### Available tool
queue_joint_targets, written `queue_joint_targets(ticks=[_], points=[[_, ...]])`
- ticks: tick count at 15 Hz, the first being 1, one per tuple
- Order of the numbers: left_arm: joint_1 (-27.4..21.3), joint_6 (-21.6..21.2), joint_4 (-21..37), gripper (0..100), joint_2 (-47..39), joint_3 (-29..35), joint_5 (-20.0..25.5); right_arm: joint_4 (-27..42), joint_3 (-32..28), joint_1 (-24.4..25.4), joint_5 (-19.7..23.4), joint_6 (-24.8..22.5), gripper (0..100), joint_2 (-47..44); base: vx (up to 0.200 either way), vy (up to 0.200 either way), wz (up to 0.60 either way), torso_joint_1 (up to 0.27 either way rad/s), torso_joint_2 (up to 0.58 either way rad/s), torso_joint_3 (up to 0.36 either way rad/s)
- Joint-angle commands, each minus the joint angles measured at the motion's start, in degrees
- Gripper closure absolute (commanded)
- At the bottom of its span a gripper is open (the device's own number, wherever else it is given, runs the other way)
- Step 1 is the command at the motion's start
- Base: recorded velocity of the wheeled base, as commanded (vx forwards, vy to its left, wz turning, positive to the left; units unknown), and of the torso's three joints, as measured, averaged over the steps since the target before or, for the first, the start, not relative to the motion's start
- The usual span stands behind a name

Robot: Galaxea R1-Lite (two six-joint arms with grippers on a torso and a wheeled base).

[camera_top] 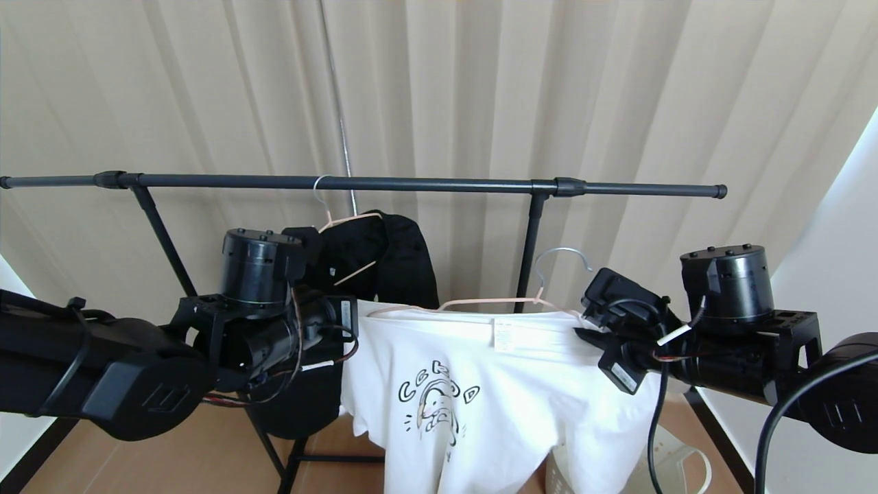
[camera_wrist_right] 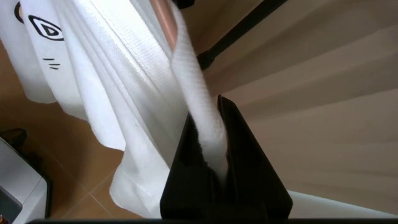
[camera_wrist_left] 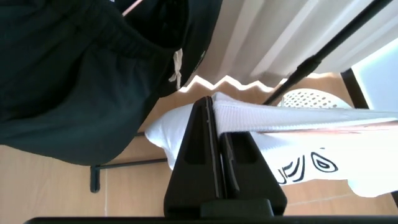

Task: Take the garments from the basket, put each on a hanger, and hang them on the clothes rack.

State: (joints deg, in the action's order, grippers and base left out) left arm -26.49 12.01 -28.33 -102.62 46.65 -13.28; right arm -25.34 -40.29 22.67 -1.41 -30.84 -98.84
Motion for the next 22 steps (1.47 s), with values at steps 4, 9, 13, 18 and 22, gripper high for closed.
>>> queue_joint_targets(ticks=[4, 9, 13, 18, 22], points=[[-3.04, -0.05, 4.16, 100, 1.90, 3.27, 0.36, -0.14, -0.05, 0.09, -1.31, -0.27, 100, -1.44, 0.000, 0.000, 0.00, 0.000, 0.00, 0.000], [-5.59, -0.41, 14.09, 100, 1.99, 9.33, -0.17, -0.32, -0.49, 0.18, -1.66, -0.18, 100, -1.44, 0.000, 0.000, 0.00, 0.000, 0.00, 0.000], [-8.49, -0.14, 16.55, 100, 1.63, 12.85, -0.17, -0.50, -0.49, 0.97, -1.93, -0.10, 100, -1.71, 0.000, 0.000, 0.00, 0.000, 0.00, 0.000], [-10.60, -0.85, 17.34, 100, 1.55, 12.67, -0.35, -5.15, -0.23, 1.23, -1.75, 0.26, 100, -2.50, 0.000, 0.000, 0.00, 0.000, 0.00, 0.000], [-9.63, -0.93, 17.26, 100, 1.46, 12.67, -5.01, -5.33, 0.21, 1.14, -1.31, 0.34, 100, -0.21, 0.000, 0.000, 0.00, 0.000, 0.00, 0.000]])
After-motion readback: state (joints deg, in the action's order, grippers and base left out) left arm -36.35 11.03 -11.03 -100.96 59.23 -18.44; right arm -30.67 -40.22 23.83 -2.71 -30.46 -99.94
